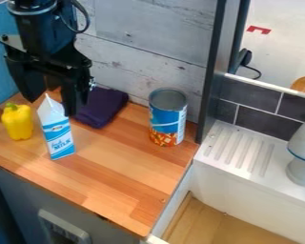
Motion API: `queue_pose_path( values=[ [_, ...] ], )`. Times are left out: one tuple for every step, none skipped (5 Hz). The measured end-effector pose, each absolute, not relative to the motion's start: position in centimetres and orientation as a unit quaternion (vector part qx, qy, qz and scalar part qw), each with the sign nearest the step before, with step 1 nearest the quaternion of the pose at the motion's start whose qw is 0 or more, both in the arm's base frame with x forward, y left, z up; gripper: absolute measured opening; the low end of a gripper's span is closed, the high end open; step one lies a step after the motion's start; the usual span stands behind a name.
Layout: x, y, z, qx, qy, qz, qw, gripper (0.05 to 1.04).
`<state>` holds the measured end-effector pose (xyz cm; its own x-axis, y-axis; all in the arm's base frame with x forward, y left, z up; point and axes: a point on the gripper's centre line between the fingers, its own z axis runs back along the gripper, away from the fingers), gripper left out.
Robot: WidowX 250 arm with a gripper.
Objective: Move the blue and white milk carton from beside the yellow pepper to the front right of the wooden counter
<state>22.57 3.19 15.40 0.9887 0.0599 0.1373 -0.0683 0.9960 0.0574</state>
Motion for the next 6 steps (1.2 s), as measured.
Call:
queue_pose_path(
  values=[
    [22.5, 3.2, 14.8, 0.030, -0.057, 0.032, 0.997, 1.001],
    [23.8, 5.3, 13.9, 0.027, -0.046, 0.072, 0.996, 1.001],
    [23.4, 5.6, 14.5, 0.034, -0.044, -0.009, 0.998, 1.001],
    [23.4, 5.5, 14.6, 0.034, -0.046, -0.014, 0.998, 1.001],
    [23.4, 5.5, 14.6, 0.034, -0.047, -0.011, 0.998, 1.001],
    [25.9, 8.2, 13.9, 0.034, -0.054, 0.057, 0.996, 1.001]
  ],
)
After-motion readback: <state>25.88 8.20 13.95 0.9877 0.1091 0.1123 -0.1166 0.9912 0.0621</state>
